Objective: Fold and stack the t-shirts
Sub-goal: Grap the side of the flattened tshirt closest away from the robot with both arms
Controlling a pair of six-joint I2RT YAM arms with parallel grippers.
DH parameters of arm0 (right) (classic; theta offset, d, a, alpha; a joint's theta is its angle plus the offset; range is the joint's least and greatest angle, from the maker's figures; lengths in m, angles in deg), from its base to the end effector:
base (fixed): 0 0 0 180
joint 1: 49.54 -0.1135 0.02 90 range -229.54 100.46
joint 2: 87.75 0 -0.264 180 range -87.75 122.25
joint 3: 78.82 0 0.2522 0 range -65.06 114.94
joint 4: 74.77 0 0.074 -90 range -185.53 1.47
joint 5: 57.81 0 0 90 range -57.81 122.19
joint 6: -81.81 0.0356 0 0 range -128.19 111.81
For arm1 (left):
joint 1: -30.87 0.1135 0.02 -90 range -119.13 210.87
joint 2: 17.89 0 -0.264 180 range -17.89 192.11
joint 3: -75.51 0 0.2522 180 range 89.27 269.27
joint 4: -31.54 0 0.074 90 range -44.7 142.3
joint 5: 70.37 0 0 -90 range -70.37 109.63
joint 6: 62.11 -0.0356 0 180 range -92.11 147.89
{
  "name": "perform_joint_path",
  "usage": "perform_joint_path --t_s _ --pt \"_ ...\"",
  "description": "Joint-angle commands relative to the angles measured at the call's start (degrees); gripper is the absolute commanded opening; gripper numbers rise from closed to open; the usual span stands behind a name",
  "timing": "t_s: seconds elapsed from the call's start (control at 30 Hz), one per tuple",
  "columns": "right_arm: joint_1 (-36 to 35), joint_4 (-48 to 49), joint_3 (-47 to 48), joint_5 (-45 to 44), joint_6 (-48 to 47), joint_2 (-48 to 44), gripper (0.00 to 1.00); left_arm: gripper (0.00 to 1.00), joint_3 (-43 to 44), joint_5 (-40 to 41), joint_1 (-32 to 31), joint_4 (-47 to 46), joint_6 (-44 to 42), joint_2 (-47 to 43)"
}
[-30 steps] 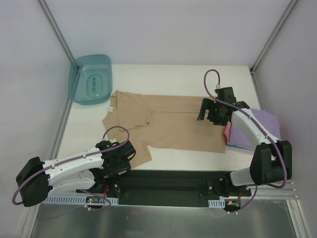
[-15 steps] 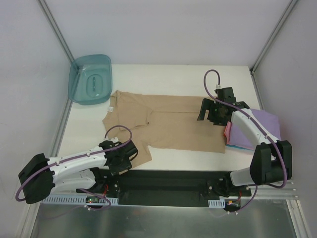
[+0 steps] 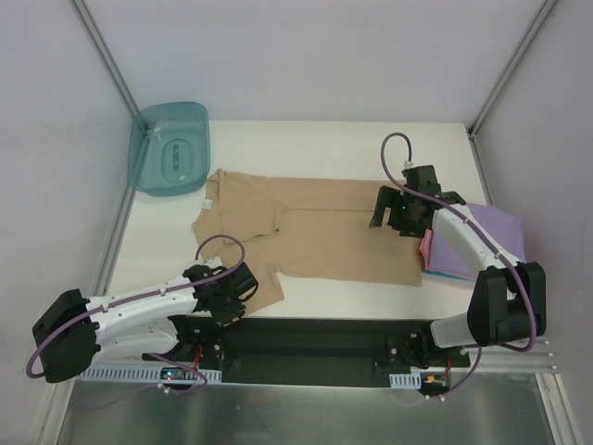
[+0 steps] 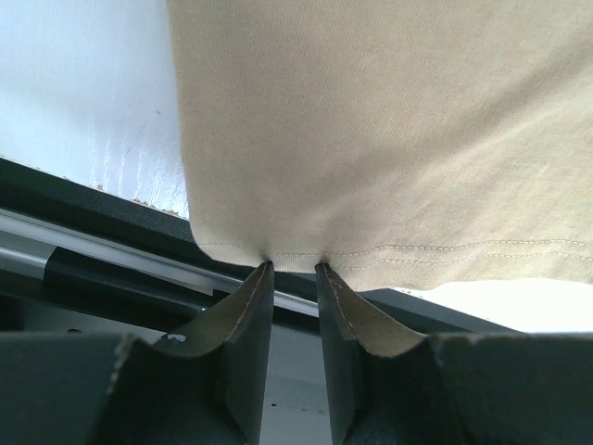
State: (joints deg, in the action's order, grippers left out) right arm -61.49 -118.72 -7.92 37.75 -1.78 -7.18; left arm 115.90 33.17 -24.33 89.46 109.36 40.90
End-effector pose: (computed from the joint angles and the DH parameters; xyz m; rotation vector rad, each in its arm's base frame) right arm 0.2833 0.0635 0.2435 -0.1618 2.5134 0.2527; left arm 0.0914 -0.1169 0.1542 -0.6821 2.7456 -0.1914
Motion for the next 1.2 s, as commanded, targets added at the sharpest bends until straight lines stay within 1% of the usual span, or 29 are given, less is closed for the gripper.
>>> perform_joint_path --t_s 0.0,0.03,0.1,0.13,0.2,0.33,0.5,0.6,0.7,0.8,1.0,1.03,1.1,1.17 --pt "-0.2 0.9 -1.0 -0.3 1.0 -2.3 0.97 0.26 -4.7 12.7 0.4 -10.2 3.6 3.1" --pt "-0.2 0.8 -1.5 -0.3 1.2 -2.8 0.97 0.26 -5.2 13.0 0.4 -10.5 3.9 3.4" --pt "-0.3 0.9 -2.0 -0.3 1.5 -3.5 0.97 0.19 -5.7 13.4 0.4 -11.5 4.7 3.9" --pt "-0.2 1.0 -2.3 -0.3 1.7 -3.8 0.97 0.14 -6.0 14.0 0.4 -11.7 4.9 4.2" --pt "-0.2 0.8 -2.7 -0.2 1.8 -4.5 0.97 0.0 -6.1 14.6 0.4 -12.3 5.1 4.6" --pt "-0.2 0.1 -3.5 0.5 1.8 -6.1 0.97 0.0 -5.2 14.8 0.4 -12.2 2.7 3.5" --pt "-0.2 -1.7 -5.9 2.5 2.6 -10.9 0.97 0.0 -5.3 13.2 0.4 -10.0 1.4 -1.6" --pt "-0.2 -4.1 -7.3 3.0 3.6 -13.9 0.97 0.0 -4.0 13.2 0.4 -4.7 1.8 -4.4" --pt "-0.3 -7.2 -9.2 2.4 4.7 -16.5 0.97 0.0 -1.9 15.2 0.4 1.9 3.0 -6.2" --pt "-0.4 -10.3 -11.3 0.6 5.9 -18.7 0.97 0.0 -0.1 17.0 0.4 3.7 3.0 -7.0" --pt "-0.4 -12.0 -18.7 -5.2 11.3 -26.3 0.97 0.0 3.9 18.4 0.4 3.9 -0.1 -6.1" --pt "-0.4 -12.0 -19.5 -5.2 12.0 -26.7 0.97 0.0 4.2 18.6 0.5 3.8 -0.7 -6.2" --pt "-0.3 -11.7 -21.5 -9.8 14.1 -26.5 0.97 0.0 4.9 18.8 0.5 3.9 -1.5 -6.3" --pt "-0.1 -10.8 -23.1 -11.0 15.6 -25.3 0.97 0.0 5.3 19.2 0.5 3.9 -1.9 -6.8"
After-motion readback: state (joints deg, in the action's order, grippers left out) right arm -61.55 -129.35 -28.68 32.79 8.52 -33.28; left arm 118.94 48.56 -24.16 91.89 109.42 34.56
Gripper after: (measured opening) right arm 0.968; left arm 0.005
